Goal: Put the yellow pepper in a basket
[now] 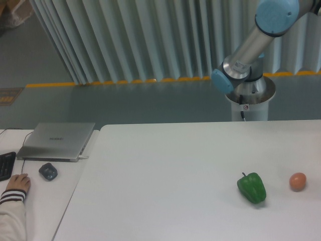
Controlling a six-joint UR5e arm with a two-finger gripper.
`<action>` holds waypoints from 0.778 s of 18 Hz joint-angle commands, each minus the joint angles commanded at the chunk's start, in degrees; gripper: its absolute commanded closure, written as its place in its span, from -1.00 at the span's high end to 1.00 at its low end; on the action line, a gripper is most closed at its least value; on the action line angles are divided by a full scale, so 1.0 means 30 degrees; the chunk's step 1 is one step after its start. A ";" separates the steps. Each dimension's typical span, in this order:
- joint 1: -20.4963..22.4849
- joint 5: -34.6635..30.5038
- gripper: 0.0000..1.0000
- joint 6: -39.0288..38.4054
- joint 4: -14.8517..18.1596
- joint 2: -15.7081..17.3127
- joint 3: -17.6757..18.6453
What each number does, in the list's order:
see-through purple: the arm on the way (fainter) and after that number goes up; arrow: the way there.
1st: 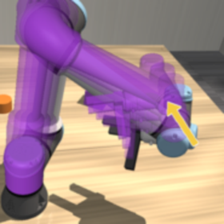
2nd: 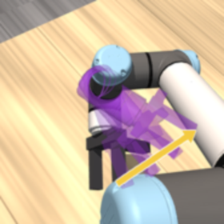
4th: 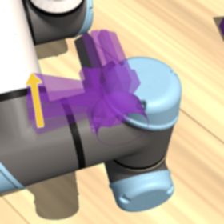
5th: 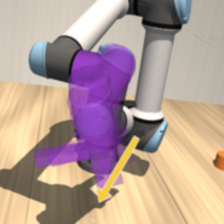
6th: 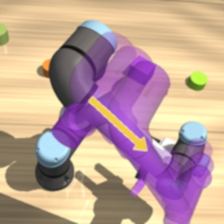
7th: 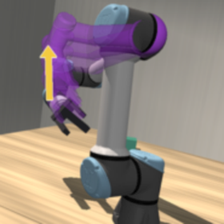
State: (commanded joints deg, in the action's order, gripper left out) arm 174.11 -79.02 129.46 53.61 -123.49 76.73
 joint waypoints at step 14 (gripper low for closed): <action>-0.0495 0.0033 1.00 -0.0937 0.0351 0.2399 0.1931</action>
State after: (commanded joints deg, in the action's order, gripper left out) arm 172.62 -78.92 126.65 54.67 -116.29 82.52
